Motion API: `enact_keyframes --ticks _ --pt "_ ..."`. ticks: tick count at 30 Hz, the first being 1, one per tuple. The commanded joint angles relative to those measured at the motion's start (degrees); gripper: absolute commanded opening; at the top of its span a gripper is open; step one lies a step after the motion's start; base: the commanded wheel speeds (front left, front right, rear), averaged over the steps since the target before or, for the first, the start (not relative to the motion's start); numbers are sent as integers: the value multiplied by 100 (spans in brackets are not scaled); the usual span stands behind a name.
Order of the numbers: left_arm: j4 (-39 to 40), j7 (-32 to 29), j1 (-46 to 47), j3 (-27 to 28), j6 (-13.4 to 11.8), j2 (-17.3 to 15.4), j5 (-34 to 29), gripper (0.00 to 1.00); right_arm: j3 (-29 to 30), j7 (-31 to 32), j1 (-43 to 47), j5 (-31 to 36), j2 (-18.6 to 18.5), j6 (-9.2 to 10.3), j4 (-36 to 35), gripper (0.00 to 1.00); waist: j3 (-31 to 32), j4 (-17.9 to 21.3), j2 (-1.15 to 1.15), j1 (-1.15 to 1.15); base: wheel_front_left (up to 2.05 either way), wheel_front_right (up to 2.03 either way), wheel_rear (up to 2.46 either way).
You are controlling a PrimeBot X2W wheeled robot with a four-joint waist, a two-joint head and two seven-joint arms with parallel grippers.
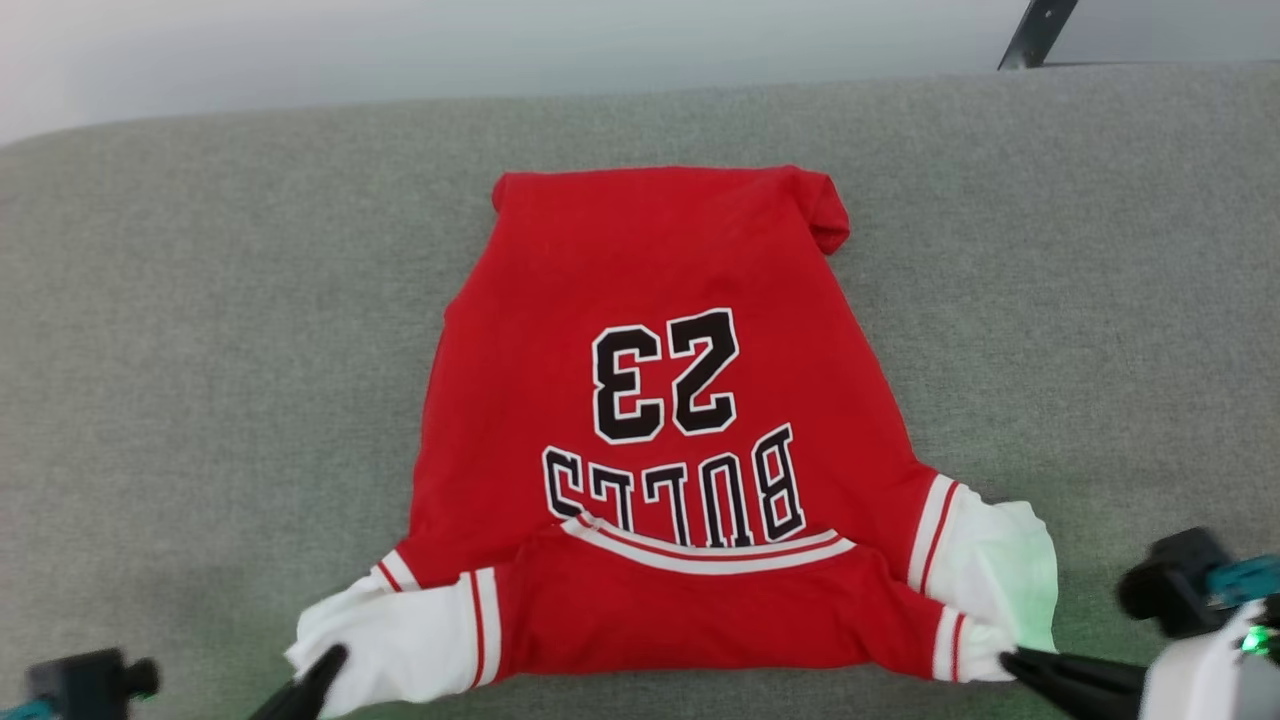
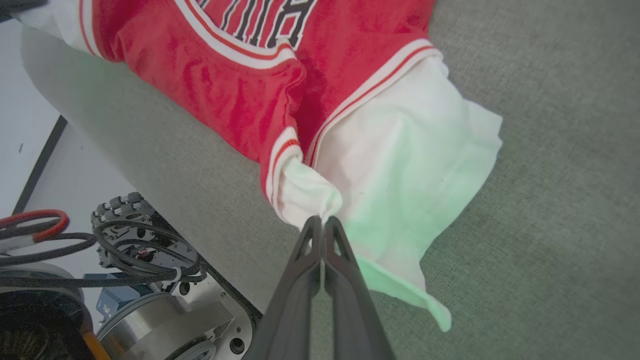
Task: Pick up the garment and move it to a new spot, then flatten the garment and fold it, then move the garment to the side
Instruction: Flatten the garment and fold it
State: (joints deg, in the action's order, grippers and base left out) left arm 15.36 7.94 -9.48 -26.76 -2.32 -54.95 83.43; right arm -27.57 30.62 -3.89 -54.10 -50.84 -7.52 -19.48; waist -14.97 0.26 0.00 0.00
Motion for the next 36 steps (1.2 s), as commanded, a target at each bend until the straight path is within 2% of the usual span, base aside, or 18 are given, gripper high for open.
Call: enact_keyframes --ticks 1,7,12,20,21,22,23,24,25,30,36 --pt "-155 -67 237 -122 -59 206 -123 0 -60 103 -66 293 196 7 104 0 -80 43 0 0 0 0 0" --pt "-650 -363 707 -534 -301 492 -586 0 -290 179 -285 917 609 7 453 0 -249 23 0 0 0 0 0" --pt "-1071 -518 1012 -799 -462 651 -963 0 -464 131 -456 1132 719 7 745 0 -356 0 0 0 0 0 0" --pt "-1504 -547 1310 -932 -403 970 -1094 0 -738 -29 -669 1322 796 8 1109 0 -411 -2 0 0 0 0 0" --pt "-1533 -543 1326 -937 -386 980 -1093 0 -750 -69 -702 1312 813 8 1128 16 -408 1 0 0 0 0 0" --pt "-1559 -540 1338 -941 -384 989 -1096 0 -749 -126 -732 1283 835 8 1130 40 -401 5 0 0 0 0 0" --pt "-1559 -540 1338 -941 -384 989 -1096 0 -749 -126 -732 1283 835 8 1130 40 -401 5 0 0 0 0 0" --pt "-1577 -540 1342 -944 -382 997 -1100 0 -729 -181 -753 1251 848 8 1128 79 -388 9 0 0 0 0 0" --pt "-1588 -530 1345 -944 -383 1001 -1107 0 -702 -217 -753 1183 857 8 1107 100 -373 12 0 0 0 0 0" --pt "-1537 -497 1290 -950 -389 1004 -1123 0 -389 -150 -854 715 714 8 822 100 -283 31 0 0 0 0 0" --pt "-1335 -513 1367 -979 -418 994 -1207 0 171 359 -1277 190 287 7 358 100 -291 -57 0 0 0 0 0"
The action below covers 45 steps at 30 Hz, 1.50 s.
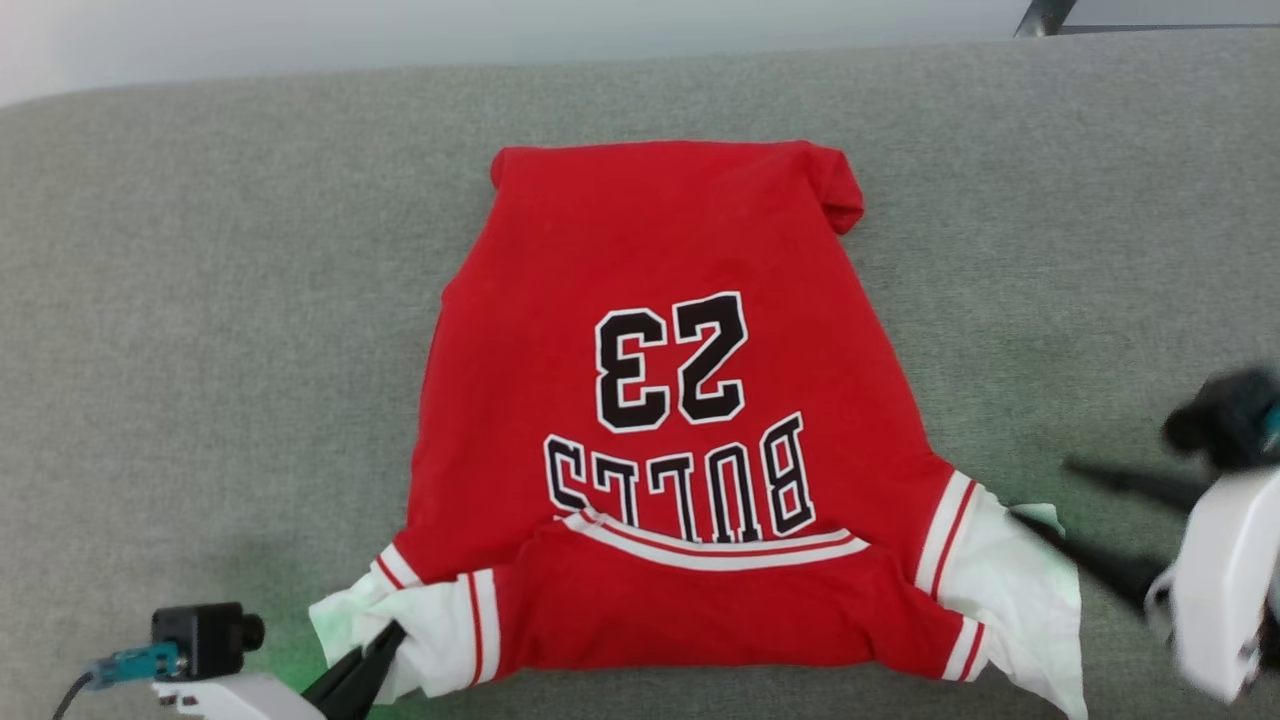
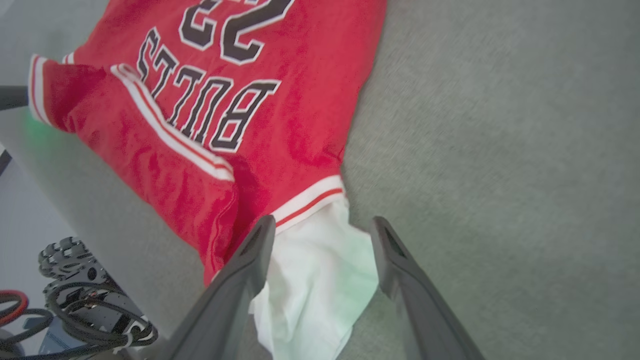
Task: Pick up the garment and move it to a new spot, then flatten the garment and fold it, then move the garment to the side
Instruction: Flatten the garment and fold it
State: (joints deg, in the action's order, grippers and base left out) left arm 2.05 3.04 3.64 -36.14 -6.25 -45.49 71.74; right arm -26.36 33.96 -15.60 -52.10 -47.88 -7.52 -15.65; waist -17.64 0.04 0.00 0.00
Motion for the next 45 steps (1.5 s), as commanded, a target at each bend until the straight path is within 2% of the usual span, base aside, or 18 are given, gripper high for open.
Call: enact_keyframes --ticks 1,5,10,18,25,32,33,34,35,45 --pt "36 -35 82 -46 -30 56 -45 0 129 132 -242 -51 -23 7 -41 100 -45 -63 0 0 0 0 0" --pt "148 -95 230 -109 -17 107 -151 0 319 537 -1050 -102 128 8 305 100 -167 -239 0 0 0 0 0" --pt "160 -187 502 -212 96 238 -270 0 0 886 -2364 314 525 7 1332 100 -393 -552 0 0 0 0 0" --pt "52 -275 913 -353 295 486 -431 0 -854 483 -4371 1016 1179 7 3267 100 -819 -1017 0 0 0 0 0" --pt "-65 -304 1102 -434 409 629 -503 0 -1780 280 -5177 985 1383 7 4438 100 -1048 -1334 0 0 0 0 0" --pt "-208 -286 1208 -509 473 767 -561 0 -2820 317 -5394 597 1322 7 4971 100 -1210 -1471 0 0 0 0 0" --pt "-227 -287 1225 -516 480 782 -569 0 -2953 319 -5384 528 1315 8 5012 91 -1220 -1475 0 0 0 0 0" --pt "-242 -282 1239 -519 478 792 -574 0 -3075 332 -5399 435 1305 8 5059 37 -1227 -1474 0 0 0 0 0" --pt "-256 -283 1251 -518 488 800 -574 0 -3173 326 -5415 370 1298 8 5105 1 -1231 -1468 0 0 0 0 0" --pt "-321 -175 1432 -461 619 941 -564 0 -3678 -45 -5726 -158 1251 9 5514 0 -1050 -1381 0 0 0 0 0"
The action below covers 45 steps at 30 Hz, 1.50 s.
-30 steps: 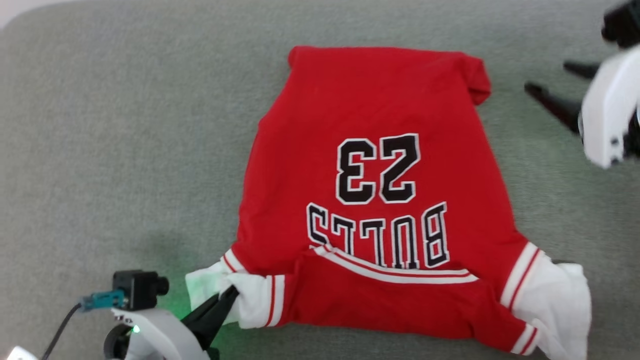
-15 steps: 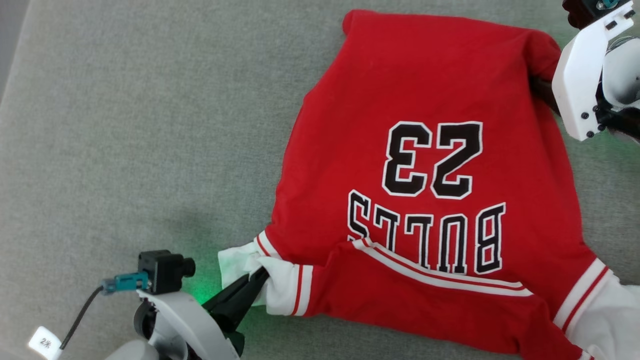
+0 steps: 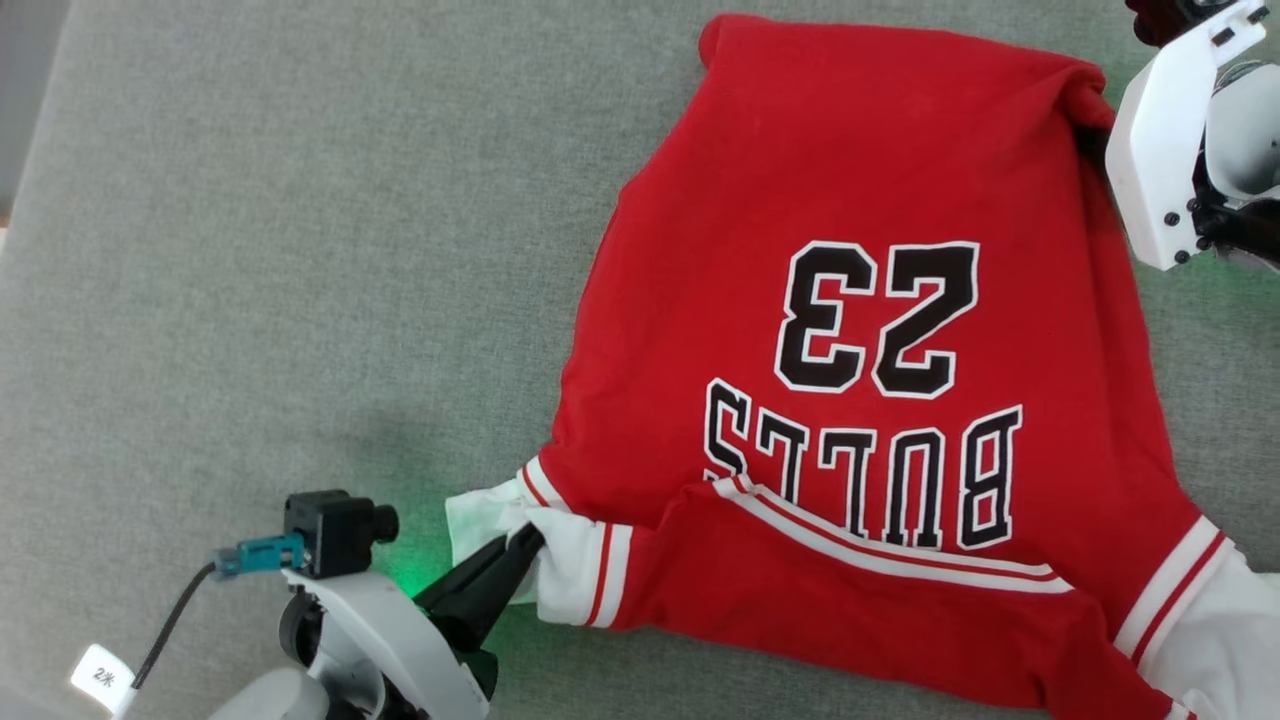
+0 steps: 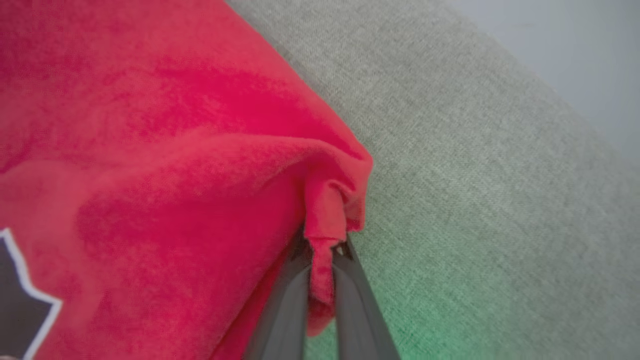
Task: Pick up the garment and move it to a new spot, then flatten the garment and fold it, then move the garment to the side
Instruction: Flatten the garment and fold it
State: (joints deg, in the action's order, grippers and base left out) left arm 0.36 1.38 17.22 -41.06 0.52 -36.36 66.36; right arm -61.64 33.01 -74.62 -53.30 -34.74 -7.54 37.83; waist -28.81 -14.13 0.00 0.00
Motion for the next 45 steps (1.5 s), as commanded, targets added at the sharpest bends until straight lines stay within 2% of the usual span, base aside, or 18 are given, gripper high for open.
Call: enact_keyframes --ticks 1,10,19,31,36,40,45 --pt "-157 -4 77 35 -58 33 -20 0 -177 0 151 -106 -59 11 207 0 100 56 0 0 0 0 0" --pt "-130 148 -28 101 -128 -21 -46 0 -467 -347 199 -597 -115 10 160 0 454 315 0 0 0 0 0" --pt "-99 245 -34 148 -205 -60 -101 0 -798 -559 669 -948 -668 10 -490 0 743 581 0 0 0 0 0" --pt "-132 364 -80 243 -317 -127 -134 0 -975 -481 2446 -1575 -2130 10 -2567 0 1054 1074 0 0 0 0 0" --pt "-38 382 -187 285 -377 -223 -91 0 -963 -454 3315 -1711 -2541 10 -3349 0 1114 1239 0 0 0 0 0" --pt "39 366 -240 308 -414 -302 -82 0 -975 -393 3990 -1699 -2610 10 -3744 0 1109 1345 0 0 0 0 0" --pt "102 346 -258 293 -458 -350 -118 0 -841 -363 4615 -1528 -2422 11 -3832 0 1085 1430 0 0 0 0 0"
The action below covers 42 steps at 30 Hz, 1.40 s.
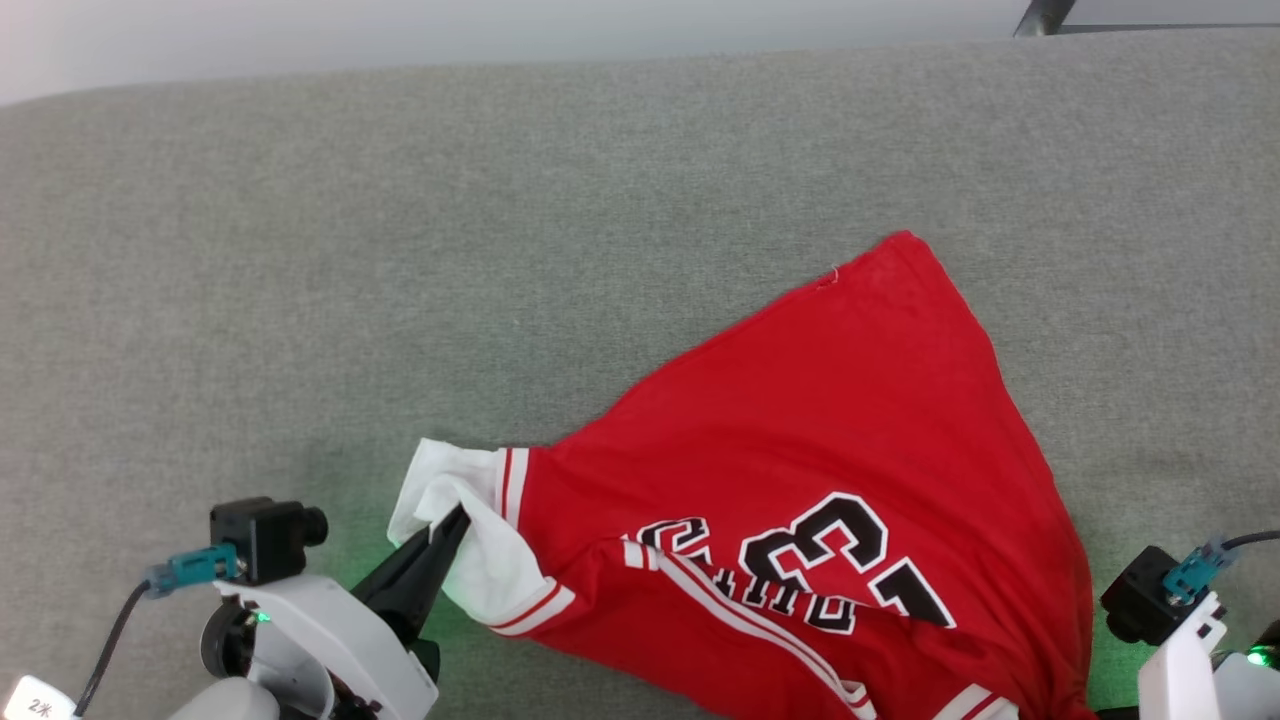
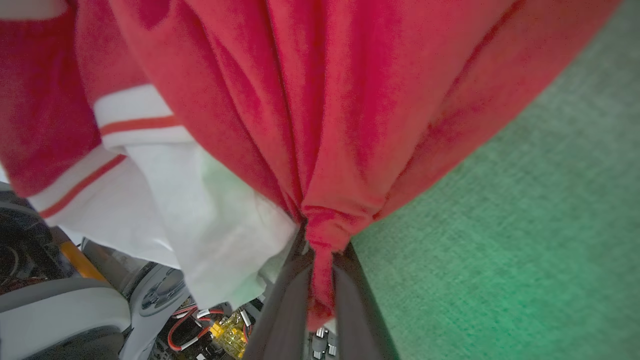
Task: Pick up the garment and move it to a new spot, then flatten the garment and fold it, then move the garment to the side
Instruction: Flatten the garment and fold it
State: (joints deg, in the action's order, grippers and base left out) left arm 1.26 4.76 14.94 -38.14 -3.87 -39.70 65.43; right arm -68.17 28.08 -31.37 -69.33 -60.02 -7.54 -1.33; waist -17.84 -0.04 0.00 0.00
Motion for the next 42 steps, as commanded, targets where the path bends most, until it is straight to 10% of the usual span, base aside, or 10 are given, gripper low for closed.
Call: enact_keyframes --ticks 1,5,7,8,17,22,31,42 --pt "21 1 -21 -3 -34 -12 -34 0 -143 136 380 139 161 11 110 0 -16 32 0 0 0 0 0" --pt "31 -45 23 -35 -56 -28 -76 0 248 -60 559 465 427 14 296 0 -15 74 0 0 0 0 0" --pt "29 -60 29 -54 -59 -31 -93 0 551 -153 542 580 517 31 370 79 13 83 0 0 0 0 0" --pt "22 -58 23 -58 -65 -34 -92 0 711 -178 535 591 518 31 333 100 30 85 0 0 0 0 0" --pt "36 -51 -56 -142 -85 32 -122 0 2480 -34 180 308 -3 9 -373 100 113 -47 0 0 0 0 0" --pt "37 -45 85 -200 -22 134 -193 0 3110 246 -457 1035 499 9 -26 100 -41 -237 0 0 0 0 0" --pt "-130 -30 374 -289 93 344 -293 0 2930 1000 -1822 2084 1793 9 1226 100 -405 -624 0 0 0 0 0" --pt "-396 18 642 -363 267 594 -355 0 2167 1275 -2516 2404 2207 9 2363 100 -726 -892 0 0 0 0 0"
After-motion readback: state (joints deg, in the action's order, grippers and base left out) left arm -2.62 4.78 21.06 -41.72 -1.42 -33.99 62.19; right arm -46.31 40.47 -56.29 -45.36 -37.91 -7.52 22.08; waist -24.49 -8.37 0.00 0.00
